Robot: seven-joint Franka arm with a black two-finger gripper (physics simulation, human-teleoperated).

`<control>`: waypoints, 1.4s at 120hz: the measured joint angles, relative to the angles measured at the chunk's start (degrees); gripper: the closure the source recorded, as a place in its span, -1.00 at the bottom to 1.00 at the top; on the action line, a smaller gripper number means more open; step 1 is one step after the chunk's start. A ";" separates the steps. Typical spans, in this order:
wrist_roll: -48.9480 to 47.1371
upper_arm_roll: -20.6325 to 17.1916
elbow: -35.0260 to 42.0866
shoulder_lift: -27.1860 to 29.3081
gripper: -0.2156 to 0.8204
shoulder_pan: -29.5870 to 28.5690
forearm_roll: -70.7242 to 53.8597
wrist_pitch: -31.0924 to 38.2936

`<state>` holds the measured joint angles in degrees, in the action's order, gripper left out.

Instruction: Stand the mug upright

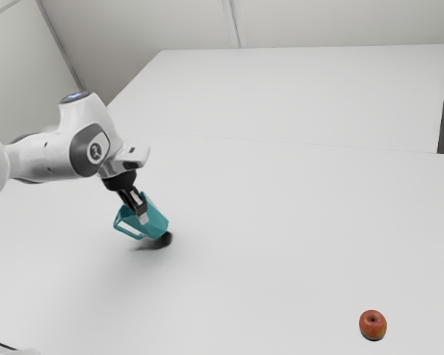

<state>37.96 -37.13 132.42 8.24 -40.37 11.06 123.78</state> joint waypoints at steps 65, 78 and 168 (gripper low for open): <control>-11.90 -3.91 0.88 -1.59 0.93 0.04 -5.51 0.62; -13.36 -3.99 0.26 -3.16 0.93 0.20 -7.02 0.36; -17.37 -4.12 -8.34 3.01 -0.50 -0.34 -6.60 -5.28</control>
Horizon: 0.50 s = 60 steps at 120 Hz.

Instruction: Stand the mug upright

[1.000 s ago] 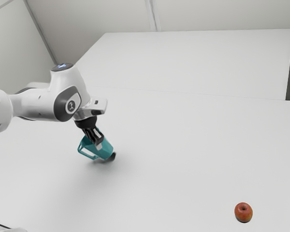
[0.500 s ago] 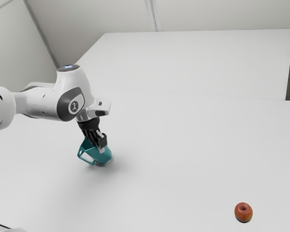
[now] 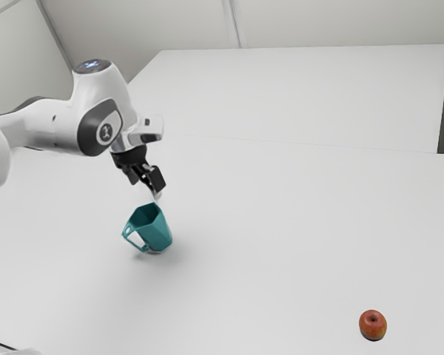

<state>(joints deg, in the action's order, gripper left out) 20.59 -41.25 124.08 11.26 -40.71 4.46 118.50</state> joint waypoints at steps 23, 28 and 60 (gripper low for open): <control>-1.56 0.74 -12.12 -1.22 -0.55 -0.29 1.47 -10.06; -1.94 0.73 -15.07 -1.38 -0.56 -0.28 1.54 -11.97; -5.99 24.89 -36.35 -9.79 -0.58 26.49 -2.46 -25.46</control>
<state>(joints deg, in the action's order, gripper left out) 14.60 -16.36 87.73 1.47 -14.22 2.01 93.04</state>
